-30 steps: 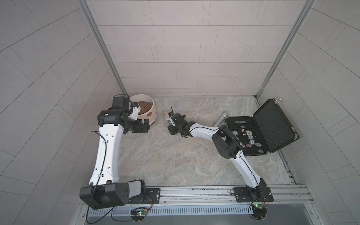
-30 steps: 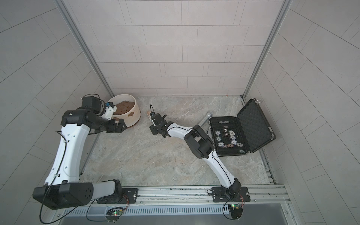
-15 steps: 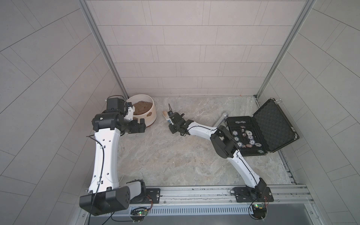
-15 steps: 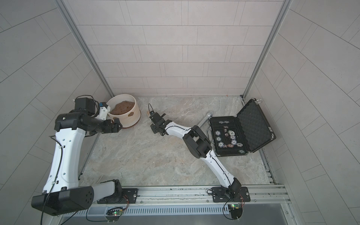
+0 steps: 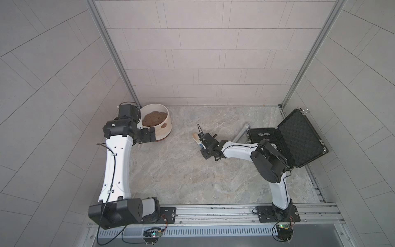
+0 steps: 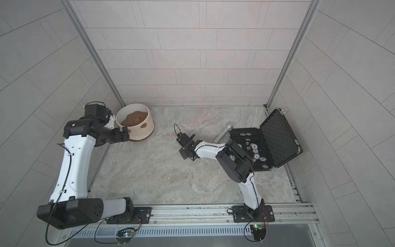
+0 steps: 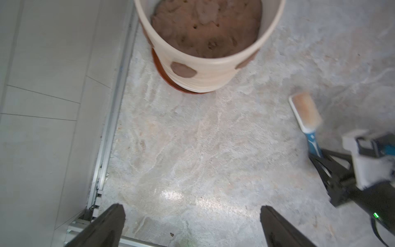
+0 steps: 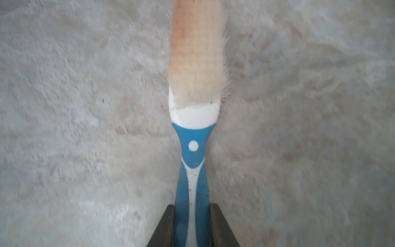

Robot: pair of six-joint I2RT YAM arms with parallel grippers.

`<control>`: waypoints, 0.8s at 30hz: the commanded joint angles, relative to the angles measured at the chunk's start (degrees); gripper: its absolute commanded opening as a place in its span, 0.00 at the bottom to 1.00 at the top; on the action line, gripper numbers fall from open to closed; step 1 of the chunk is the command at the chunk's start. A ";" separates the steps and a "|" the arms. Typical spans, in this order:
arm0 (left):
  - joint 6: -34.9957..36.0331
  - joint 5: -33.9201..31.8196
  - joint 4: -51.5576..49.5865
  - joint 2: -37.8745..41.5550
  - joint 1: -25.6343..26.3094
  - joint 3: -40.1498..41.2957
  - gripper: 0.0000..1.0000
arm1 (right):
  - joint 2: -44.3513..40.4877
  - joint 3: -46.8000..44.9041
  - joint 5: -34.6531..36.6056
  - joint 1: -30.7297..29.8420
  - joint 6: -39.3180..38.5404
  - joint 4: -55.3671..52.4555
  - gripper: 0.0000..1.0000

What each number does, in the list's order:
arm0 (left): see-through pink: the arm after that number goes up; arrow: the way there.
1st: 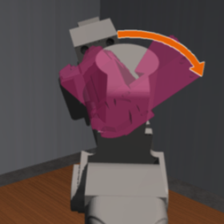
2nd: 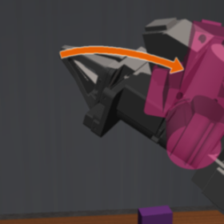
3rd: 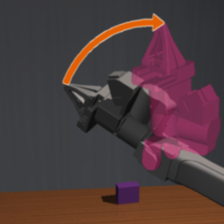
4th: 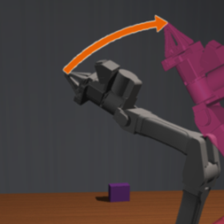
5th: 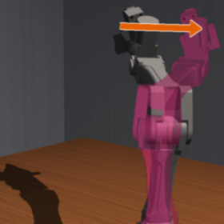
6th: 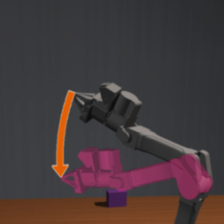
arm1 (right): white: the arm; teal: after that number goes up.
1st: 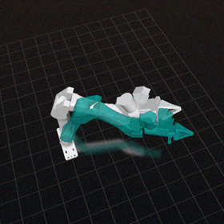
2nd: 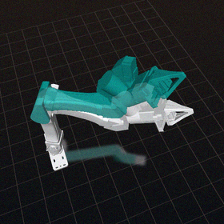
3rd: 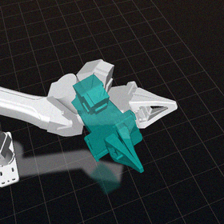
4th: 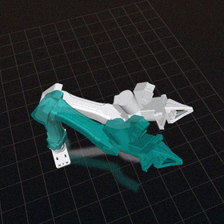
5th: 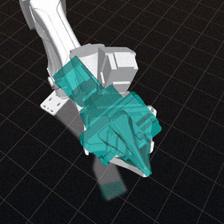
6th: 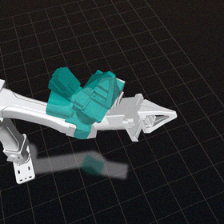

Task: Scrub the dried mud off the ceramic pot
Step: Move the brush to the center of the board.

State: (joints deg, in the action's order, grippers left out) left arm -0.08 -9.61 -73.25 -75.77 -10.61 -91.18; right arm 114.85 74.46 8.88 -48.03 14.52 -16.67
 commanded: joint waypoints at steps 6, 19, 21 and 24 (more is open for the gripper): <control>-10.91 -9.97 0.51 -8.48 -1.26 -10.35 1.00 | -8.98 -4.18 -1.25 -5.92 2.77 -3.35 0.44; -20.34 -8.05 7.81 -23.21 -1.88 -13.58 0.87 | -19.90 -10.50 -0.89 -6.11 3.95 -1.40 0.59; -22.62 -7.62 7.33 -25.00 -1.92 -14.80 0.82 | -21.98 -11.29 -0.70 -6.11 3.43 -1.39 0.60; -25.37 -6.36 5.27 -28.49 -2.22 -17.87 0.81 | -24.00 -12.22 -0.94 -6.11 2.63 -0.96 0.60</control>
State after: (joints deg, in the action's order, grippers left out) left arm -21.02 -17.23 -67.09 -102.56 -12.23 -106.02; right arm 92.86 62.85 7.16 -54.08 17.76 -18.63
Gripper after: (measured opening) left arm 0.816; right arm 0.597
